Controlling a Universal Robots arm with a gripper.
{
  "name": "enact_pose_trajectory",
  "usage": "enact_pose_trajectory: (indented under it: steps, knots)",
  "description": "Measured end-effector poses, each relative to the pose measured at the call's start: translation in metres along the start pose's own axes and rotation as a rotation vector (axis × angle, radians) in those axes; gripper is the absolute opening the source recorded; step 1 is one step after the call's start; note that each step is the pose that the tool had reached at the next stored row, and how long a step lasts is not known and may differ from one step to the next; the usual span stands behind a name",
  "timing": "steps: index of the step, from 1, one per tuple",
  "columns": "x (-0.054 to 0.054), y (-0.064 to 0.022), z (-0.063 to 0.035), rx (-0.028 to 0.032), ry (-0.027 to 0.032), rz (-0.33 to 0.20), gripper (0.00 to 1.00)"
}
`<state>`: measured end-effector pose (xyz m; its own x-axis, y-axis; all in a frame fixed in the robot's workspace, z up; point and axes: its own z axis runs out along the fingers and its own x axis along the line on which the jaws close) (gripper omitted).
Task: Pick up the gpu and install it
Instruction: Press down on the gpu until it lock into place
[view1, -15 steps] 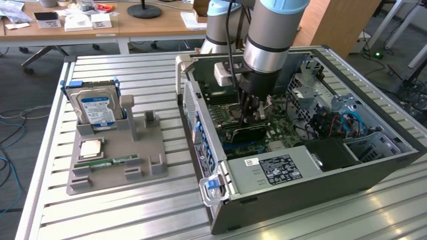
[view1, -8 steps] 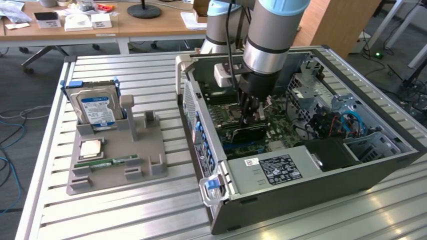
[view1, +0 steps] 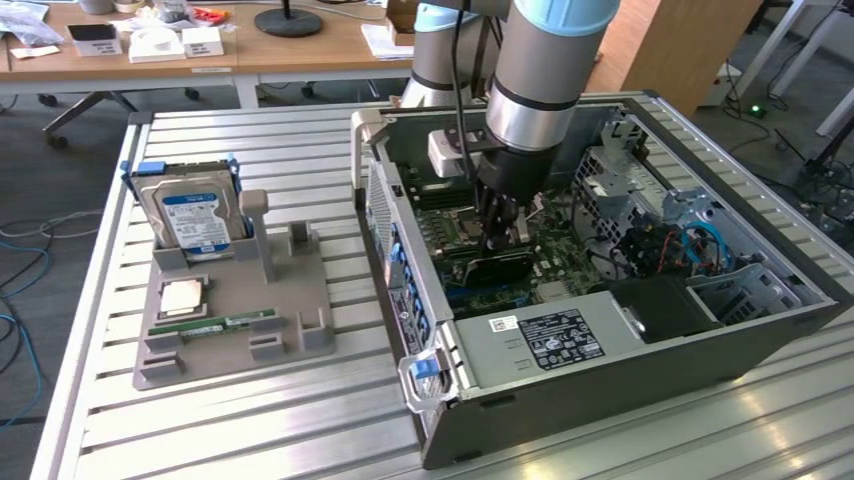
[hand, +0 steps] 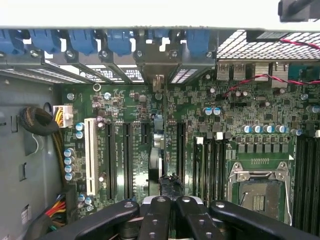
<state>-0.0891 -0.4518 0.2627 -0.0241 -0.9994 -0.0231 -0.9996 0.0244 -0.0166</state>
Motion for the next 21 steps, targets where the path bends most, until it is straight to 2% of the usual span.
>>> enact_pose_trajectory:
  steps: [17, 21]
  knots:
    - [0.0001, 0.0004, 0.0013, 0.0001, -0.0012, 0.000, 0.11]
    - [0.0001, 0.0014, 0.0018, -0.0001, -0.0034, 0.000, 0.11]
